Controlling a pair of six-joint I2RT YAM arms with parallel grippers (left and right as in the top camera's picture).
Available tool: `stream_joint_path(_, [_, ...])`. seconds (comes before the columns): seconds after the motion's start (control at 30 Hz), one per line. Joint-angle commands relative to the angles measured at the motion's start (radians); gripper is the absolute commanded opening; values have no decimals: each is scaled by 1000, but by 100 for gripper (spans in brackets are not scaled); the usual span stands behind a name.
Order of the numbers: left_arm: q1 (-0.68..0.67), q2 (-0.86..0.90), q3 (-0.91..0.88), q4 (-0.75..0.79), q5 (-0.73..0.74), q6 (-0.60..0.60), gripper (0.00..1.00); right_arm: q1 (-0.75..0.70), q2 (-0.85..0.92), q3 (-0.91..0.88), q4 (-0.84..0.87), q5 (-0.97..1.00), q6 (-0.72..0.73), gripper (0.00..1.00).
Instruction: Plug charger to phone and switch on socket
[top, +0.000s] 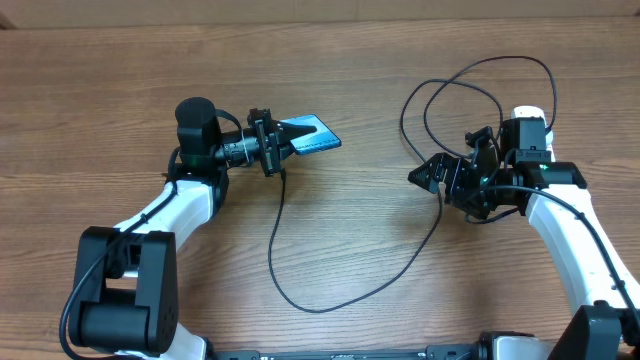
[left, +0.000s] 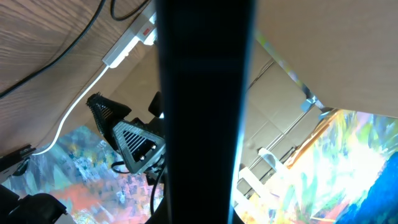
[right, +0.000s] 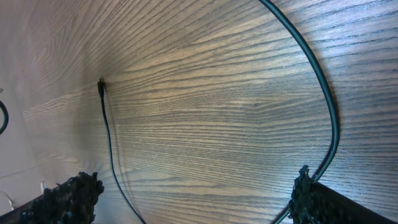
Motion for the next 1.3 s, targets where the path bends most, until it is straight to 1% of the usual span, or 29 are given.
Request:
stream_joint_path(0.0, [2, -19, 26, 19, 11, 2, 4, 6, -18, 3, 5, 3, -8, 100])
stream_joint_path(0.07, [18, -19, 27, 48, 13, 5, 4, 24, -24, 3, 13, 3, -19, 99])
stream_joint_path(0.2, [110, -19, 27, 71, 50, 49, 4, 154, -46, 3, 66, 35, -34, 95])
stream_joint_path(0.37, [259, -19, 27, 72, 171, 168, 4, 466, -46, 3, 200, 255, -23, 92])
stream_joint_path(0.43, [309, -19, 27, 72, 199, 223, 4, 566, -45, 3, 251, 333, -23, 92])
stream_joint_path(0.47, [351, -19, 27, 72, 219, 266, 5, 659, -44, 3, 309, 410, -23, 89])
stream_joint_path(0.6, [424, -19, 27, 71, 260, 316, 4, 812, -11, 3, 452, 549, -24, 84])
stream_joint_path(0.73, [450, -19, 27, 72, 291, 340, 4, 885, 95, 21, 561, 568, -23, 83])
stream_joint_path(0.8, [451, -19, 27, 72, 296, 349, 4, 898, 146, 46, 566, 568, -23, 83])
stream_joint_path(0.97, [451, -19, 27, 71, 294, 369, 5, 909, 340, 184, 551, 568, -19, 83])
stream_joint_path(1.03, [451, -19, 27, 71, 296, 369, 4, 909, 387, 220, 548, 568, -19, 83])
stream_joint_path(1.13, [451, -19, 27, 71, 297, 369, 4, 909, 458, 264, 561, 569, -19, 78])
stream_joint_path(1.27, [451, -19, 27, 71, 298, 374, 5, 909, 525, 299, 565, 615, -19, 75])
